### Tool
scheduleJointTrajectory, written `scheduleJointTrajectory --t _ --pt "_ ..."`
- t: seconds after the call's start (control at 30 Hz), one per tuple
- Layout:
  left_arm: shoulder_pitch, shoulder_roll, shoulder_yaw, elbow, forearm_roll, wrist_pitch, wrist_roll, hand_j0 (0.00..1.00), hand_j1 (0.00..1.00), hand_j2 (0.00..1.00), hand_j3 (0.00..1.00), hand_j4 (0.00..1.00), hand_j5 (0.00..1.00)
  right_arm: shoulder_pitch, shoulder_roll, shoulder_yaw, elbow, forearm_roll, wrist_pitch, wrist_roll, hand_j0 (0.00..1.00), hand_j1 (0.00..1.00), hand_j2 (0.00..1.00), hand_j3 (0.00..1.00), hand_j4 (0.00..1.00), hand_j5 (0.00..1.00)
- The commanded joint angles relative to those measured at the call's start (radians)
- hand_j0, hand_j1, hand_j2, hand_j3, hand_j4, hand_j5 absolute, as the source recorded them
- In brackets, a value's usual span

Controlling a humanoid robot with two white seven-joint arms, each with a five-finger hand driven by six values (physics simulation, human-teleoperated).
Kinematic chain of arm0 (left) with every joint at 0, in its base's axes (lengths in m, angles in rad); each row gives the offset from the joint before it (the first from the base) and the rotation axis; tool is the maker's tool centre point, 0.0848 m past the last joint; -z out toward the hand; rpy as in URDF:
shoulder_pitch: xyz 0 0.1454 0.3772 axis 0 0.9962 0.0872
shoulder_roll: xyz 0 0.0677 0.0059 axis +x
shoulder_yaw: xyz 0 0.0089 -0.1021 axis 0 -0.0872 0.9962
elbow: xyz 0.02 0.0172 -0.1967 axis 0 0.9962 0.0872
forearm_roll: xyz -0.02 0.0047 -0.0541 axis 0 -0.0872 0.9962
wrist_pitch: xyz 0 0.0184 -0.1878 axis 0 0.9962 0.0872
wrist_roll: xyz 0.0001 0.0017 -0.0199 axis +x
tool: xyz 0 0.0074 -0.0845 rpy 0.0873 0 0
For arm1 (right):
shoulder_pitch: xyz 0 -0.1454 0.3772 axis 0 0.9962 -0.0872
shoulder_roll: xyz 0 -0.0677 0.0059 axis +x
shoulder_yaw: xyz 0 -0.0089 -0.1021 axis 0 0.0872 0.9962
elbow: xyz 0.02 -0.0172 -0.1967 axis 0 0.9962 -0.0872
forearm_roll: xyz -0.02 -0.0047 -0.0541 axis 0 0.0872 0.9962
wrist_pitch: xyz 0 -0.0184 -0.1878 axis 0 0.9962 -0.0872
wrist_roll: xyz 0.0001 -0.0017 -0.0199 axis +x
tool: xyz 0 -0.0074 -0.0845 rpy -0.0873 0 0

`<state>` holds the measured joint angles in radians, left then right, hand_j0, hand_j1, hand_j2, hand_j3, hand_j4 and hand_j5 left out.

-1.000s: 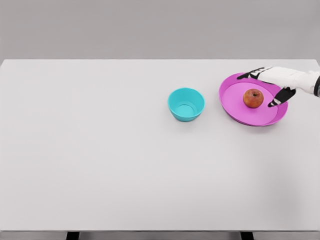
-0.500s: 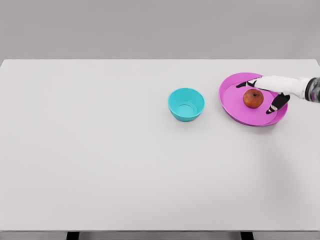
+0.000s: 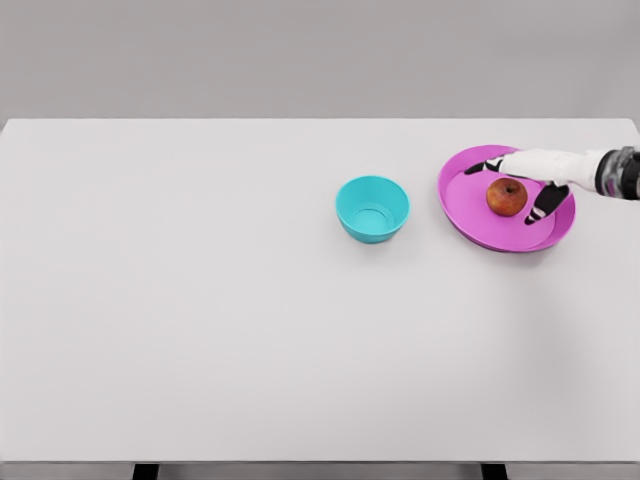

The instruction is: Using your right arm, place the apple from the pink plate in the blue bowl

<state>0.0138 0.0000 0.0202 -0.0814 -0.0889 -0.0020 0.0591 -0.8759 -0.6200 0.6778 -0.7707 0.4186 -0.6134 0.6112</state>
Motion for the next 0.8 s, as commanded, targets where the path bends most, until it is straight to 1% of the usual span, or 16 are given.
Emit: scheduleJointTrajectory --t 0.0,0.1,0.13,0.17,0.2,0.27,0.3,0.4,0.7,0.77 --pt "0.000 0.000 0.000 0.000 0.000 0.000 -0.001 1.00 1.00 1.00 1.00 1.00 1.00 0.000 0.003 0.008 0.008 -0.003 0.003 0.000 0.98 0.98 0.98 0.98 0.98 0.98" --pt "0.000 0.000 0.000 0.000 -0.002 0.000 -0.001 1.00 1.00 1.00 1.00 1.00 1.00 0.000 0.003 0.008 0.008 -0.003 0.003 0.000 0.82 0.82 0.82 0.82 0.82 0.82" --pt "0.000 0.000 0.000 0.000 0.000 0.000 0.001 1.00 1.00 1.00 1.00 1.00 1.00 0.000 0.003 0.008 0.007 -0.003 0.003 0.000 0.71 0.71 0.71 0.71 0.71 0.71" --pt "0.000 0.000 0.000 0.000 -0.002 0.000 -0.001 1.00 1.00 1.00 1.00 1.00 1.00 0.000 0.003 0.008 0.007 -0.003 0.003 0.000 0.68 0.68 0.68 0.68 0.68 0.68" --pt "0.000 0.000 0.000 0.000 0.000 0.000 0.001 1.00 1.00 1.00 1.00 1.00 1.00 0.000 0.003 0.008 0.007 -0.003 0.003 0.000 0.68 0.68 0.68 0.68 0.68 0.68" --pt "0.002 0.000 0.000 0.000 0.000 0.000 -0.001 1.00 1.00 1.00 1.00 1.00 1.00 0.002 0.002 0.008 0.007 -0.003 0.003 0.000 0.61 0.61 0.61 0.61 0.61 0.61" --pt "0.000 0.000 0.001 0.000 0.000 0.000 -0.001 1.00 1.00 1.00 1.00 1.00 1.00 0.002 0.003 0.008 0.008 -0.001 0.003 0.000 0.56 0.56 0.56 0.56 0.56 0.56" --pt "0.002 0.000 0.001 0.000 0.000 0.000 0.001 1.00 1.00 1.00 1.00 1.00 1.00 0.002 0.002 0.008 0.007 -0.001 0.003 0.000 0.48 0.48 0.48 0.48 0.48 0.48" --pt "0.000 0.000 0.000 0.000 0.000 -0.001 -0.001 1.00 1.00 1.00 1.00 1.00 1.00 -0.003 0.002 0.006 -0.009 -0.003 0.003 0.000 0.48 0.48 0.48 0.48 0.48 0.48" --pt "0.000 0.000 0.000 0.000 0.000 0.000 0.001 1.00 1.00 1.00 1.00 1.00 1.00 -0.014 0.002 0.005 -0.009 -0.003 0.003 0.000 0.48 0.48 0.48 0.48 0.48 0.48"
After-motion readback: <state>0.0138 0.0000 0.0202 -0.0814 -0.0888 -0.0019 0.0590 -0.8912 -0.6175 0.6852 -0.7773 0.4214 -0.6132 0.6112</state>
